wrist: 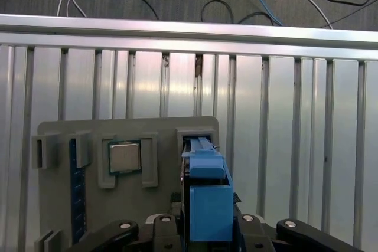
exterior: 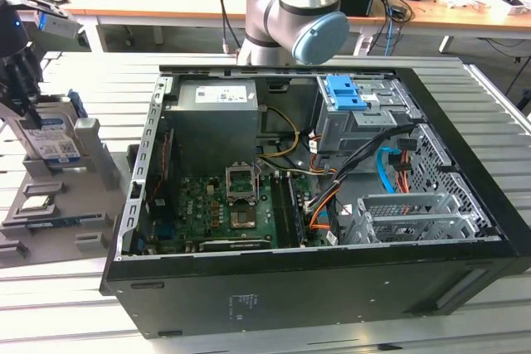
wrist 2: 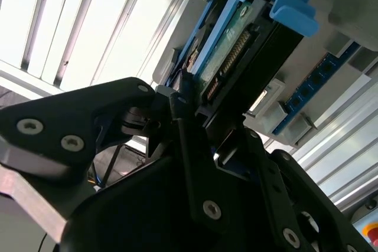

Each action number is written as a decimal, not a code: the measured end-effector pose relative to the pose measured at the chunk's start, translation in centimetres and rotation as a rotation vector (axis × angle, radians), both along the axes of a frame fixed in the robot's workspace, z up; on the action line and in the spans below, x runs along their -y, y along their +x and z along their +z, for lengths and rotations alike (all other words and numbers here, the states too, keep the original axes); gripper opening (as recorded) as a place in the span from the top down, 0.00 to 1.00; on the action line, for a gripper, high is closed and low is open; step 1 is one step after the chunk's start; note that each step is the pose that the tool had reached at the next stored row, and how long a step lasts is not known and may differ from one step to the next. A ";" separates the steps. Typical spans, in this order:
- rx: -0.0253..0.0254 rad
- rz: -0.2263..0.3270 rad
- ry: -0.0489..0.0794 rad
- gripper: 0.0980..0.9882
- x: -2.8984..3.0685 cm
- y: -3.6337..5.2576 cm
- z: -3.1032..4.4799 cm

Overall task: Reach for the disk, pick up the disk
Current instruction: 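Pick up the disk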

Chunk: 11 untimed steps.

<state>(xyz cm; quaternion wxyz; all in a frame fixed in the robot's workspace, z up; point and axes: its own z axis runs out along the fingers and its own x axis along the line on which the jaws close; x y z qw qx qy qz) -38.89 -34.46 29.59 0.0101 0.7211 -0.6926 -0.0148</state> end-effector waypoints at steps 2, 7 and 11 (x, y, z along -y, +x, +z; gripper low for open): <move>0.0000 0.000 0.000 0.70 -0.01 0.00 0.34; 0.0000 0.000 0.000 0.70 -0.04 0.01 1.29; 0.0000 0.000 0.000 0.70 -0.05 0.01 1.81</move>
